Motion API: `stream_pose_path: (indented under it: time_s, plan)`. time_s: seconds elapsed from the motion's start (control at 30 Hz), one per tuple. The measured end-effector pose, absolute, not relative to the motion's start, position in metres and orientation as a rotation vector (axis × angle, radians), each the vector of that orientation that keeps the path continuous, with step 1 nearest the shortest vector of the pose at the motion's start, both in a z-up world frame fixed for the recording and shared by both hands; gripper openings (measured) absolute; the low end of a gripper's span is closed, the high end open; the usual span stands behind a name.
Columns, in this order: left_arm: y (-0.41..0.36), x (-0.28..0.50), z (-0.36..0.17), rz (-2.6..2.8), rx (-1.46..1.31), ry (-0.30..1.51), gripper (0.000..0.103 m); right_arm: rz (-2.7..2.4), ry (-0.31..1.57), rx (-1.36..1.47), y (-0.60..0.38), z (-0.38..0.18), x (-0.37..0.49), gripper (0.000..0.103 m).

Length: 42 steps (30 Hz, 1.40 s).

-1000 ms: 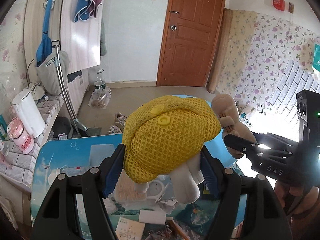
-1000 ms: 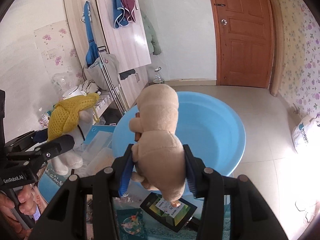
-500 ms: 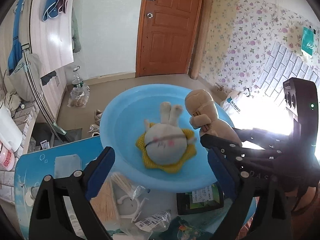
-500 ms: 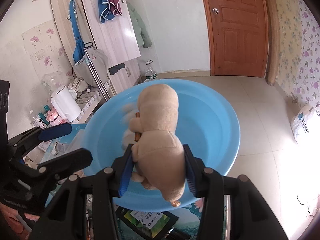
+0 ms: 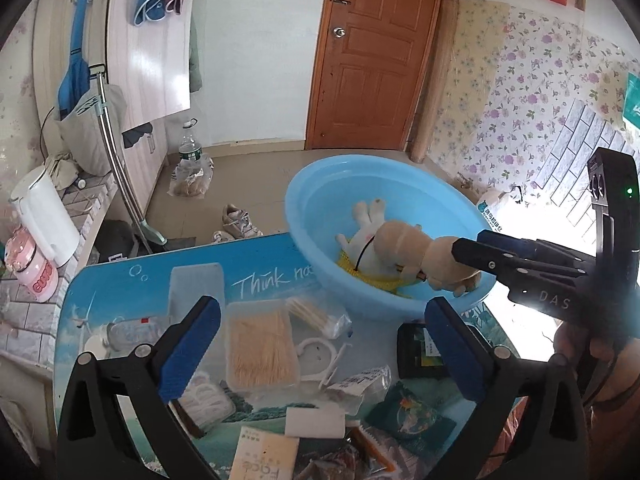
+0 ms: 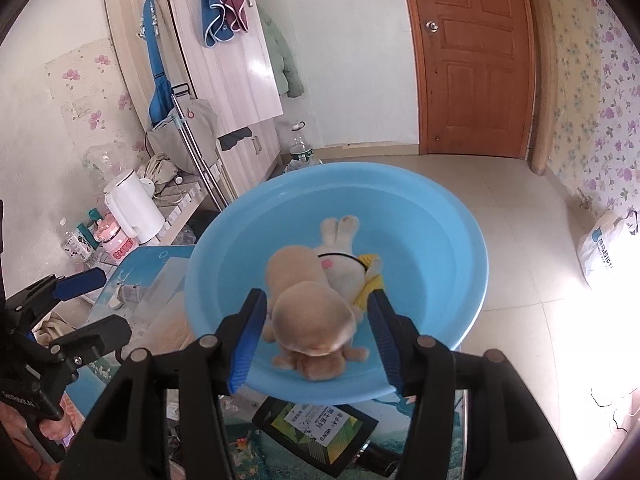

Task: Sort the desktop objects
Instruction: 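Open both tools to drop the plush toys into the basin, then grasp the cream 'Face' tissue box with the left tool while the right tool grasps the green snack packet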

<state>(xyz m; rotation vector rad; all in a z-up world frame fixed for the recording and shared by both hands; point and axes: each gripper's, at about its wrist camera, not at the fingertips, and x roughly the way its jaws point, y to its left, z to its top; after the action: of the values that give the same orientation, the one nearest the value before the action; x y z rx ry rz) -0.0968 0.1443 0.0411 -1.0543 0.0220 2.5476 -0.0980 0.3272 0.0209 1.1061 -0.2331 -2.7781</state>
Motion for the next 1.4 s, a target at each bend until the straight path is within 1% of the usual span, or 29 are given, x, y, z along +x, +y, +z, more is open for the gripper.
stream_pose_path:
  time_s: [0.1,0.37,0.53,0.67,0.87,1.2,1.23,1.3,1.37,1.4]
  plan:
    - [0.13,-0.085,0.037,2.573,-1.081,0.043,0.103,-2.788,-0.223,1.106,0.323,0.024,-0.085,0.052]
    - [0.089,-0.046,0.017,2.61,-1.14,0.021,0.103,-2.805,-0.238,1.113,0.316,0.028,-0.045,0.052]
    - [0.061,-0.02,-0.004,2.641,-1.175,0.027,0.103,-2.792,-0.254,1.139,0.309,0.016,-0.023,0.052]
    - [0.048,-0.012,-0.026,2.61,-1.248,-0.003,0.103,-2.763,-0.224,1.198,0.298,0.0,-0.014,0.052]
    - [0.053,-0.015,-0.045,2.585,-1.299,0.066,0.103,-2.716,-0.2,1.25,0.283,-0.017,-0.009,0.052]
    - [0.082,-0.031,-0.073,2.505,-1.324,0.177,0.103,-2.645,-0.15,1.326,0.268,-0.04,-0.016,0.052]
    - [0.084,-0.032,-0.073,2.502,-1.315,0.183,0.101,-2.64,-0.144,1.331,0.267,-0.042,-0.016,0.052]
    - [0.087,-0.035,-0.074,2.505,-1.308,0.187,0.079,-2.628,-0.116,1.337,0.264,-0.047,-0.016,0.052]
    - [0.089,-0.036,-0.073,2.521,-1.29,0.223,0.052,-2.625,-0.076,1.343,0.26,-0.052,-0.016,0.052]
    - [0.089,-0.036,-0.072,2.512,-1.283,0.22,0.05,-2.622,-0.058,1.344,0.258,-0.054,-0.016,0.052]
